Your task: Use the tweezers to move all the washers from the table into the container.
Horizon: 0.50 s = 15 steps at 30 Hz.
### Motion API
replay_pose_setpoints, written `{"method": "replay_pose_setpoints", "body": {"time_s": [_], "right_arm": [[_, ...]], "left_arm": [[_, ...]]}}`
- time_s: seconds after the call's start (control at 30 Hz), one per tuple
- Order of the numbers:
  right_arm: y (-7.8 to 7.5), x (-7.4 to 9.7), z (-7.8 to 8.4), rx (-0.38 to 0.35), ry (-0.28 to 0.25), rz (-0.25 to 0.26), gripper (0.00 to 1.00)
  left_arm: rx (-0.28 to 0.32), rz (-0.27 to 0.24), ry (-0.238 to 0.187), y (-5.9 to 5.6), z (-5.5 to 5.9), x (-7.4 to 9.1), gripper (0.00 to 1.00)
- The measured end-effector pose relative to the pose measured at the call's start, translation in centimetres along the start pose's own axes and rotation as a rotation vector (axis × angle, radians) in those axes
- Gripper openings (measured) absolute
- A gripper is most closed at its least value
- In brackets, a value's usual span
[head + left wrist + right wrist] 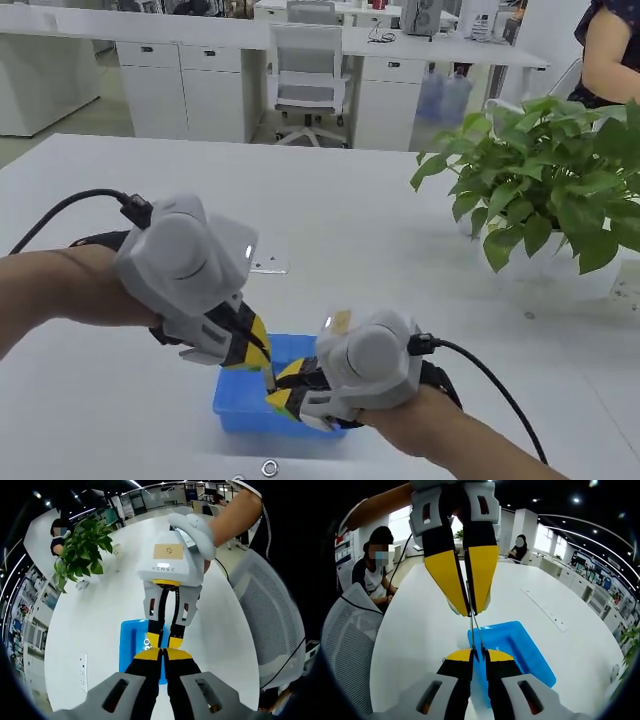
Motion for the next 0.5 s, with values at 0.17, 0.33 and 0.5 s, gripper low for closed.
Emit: {"method": "replay_pose_setpoints", "body": {"time_s": [0.17,0.33,0.5], "right_arm": [[0.9,-0.2,0.4,0.005,0.01,-0.011,0.11],[1.6,-0.4,0.9,0.002,0.015,-0.022,0.12],[2.0,-0.6,1.3,-0.004,0.018,-0.029,0.12]], "left_arm": [[0.009,0.009,0.003,-0.8,0.3,-0.1,0.06],[0.017,0.021,0.004,-1.6,0.5,-0.4,0.06],[0.022,0.028,0.006,-2.1,0.8,-0.6,0.06]]}}
Point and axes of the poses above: the centre of the closed fingertips' face, and the gripper's own axes: x roughly backward along the fingers, y roughly to its left, z roughly out of its underside, the point moved 3 cm from there along x, roughly backward along the fingers, and after that the axes turned 9 degrees about -z, right-handed, at the moved point
